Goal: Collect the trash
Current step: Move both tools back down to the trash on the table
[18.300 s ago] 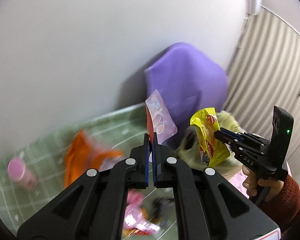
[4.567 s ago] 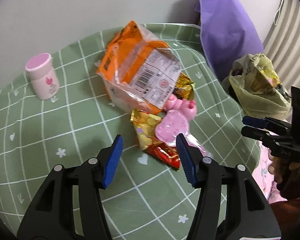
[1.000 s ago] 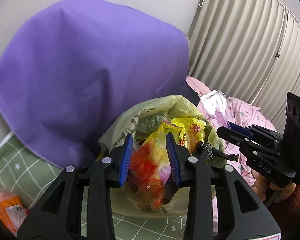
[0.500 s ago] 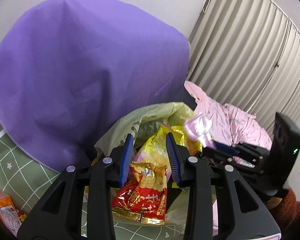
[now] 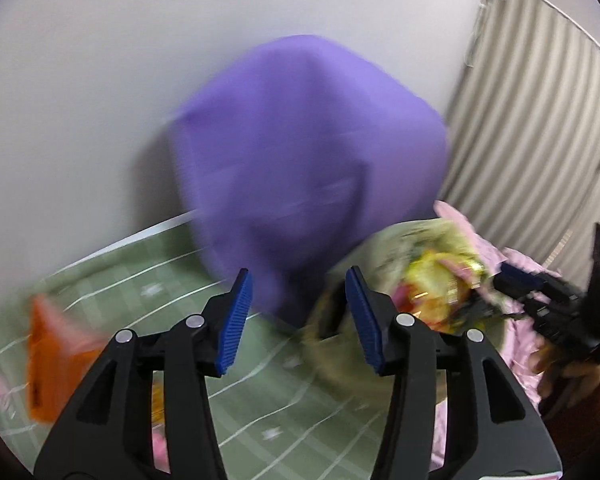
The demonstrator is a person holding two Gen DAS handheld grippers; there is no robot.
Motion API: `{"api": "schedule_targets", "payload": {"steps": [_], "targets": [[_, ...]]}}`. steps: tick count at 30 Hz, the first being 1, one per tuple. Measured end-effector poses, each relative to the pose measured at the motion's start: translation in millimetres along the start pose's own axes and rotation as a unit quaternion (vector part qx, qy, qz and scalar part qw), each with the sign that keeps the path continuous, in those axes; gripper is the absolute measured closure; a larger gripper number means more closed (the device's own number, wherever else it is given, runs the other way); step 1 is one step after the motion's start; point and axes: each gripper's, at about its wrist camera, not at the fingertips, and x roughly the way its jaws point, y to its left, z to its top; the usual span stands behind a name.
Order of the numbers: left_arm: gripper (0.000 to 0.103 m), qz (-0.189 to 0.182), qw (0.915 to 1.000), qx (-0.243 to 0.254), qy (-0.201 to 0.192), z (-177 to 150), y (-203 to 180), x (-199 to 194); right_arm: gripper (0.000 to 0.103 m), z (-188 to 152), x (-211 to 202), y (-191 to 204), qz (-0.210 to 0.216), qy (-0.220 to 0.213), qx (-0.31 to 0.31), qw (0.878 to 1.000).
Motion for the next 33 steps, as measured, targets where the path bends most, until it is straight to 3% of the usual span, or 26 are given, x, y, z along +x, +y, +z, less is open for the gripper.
{"api": "schedule_targets", "payload": {"steps": [5,12,18,24,26,27,30,33], "targets": [[0.055,0.063,0.9958,-0.066,-0.003,-29.2,72.8,-30.2,0.065,11.3,7.5,34.6,0.037,-0.008,-0.014,0.999],[0.048,0.148,0.9794,-0.137,-0.010,-76.2,155.6,-73.3,0.060,10.5,38.3,103.6,0.108,0.012,-0.042,0.993],[0.047,0.153,0.9724,-0.175,0.020,-105.3,193.5,-66.3,0.060,-4.3,67.6,156.8,0.152,0.047,-0.079,0.984],[0.047,0.137,0.9698,-0.193,0.061,-111.0,196.9,-37.1,0.060,-19.0,85.9,181.2,0.170,0.079,-0.101,0.977],[0.055,0.132,0.9671,-0.205,0.073,-112.5,197.8,-27.6,0.060,-24.2,90.9,183.9,0.176,0.088,-0.101,0.975],[0.068,0.130,0.9663,-0.208,0.078,-113.1,197.2,-24.2,0.060,-25.5,93.4,185.8,0.179,0.092,-0.103,0.974],[0.089,0.141,0.9643,-0.207,0.085,-116.7,195.7,-22.8,0.060,-30.0,101.0,193.0,0.188,0.103,-0.109,0.971],[0.090,0.154,0.9644,-0.202,0.073,-115.5,195.4,-41.4,0.060,-33.8,111.8,203.0,0.200,0.113,-0.117,0.966]]}}
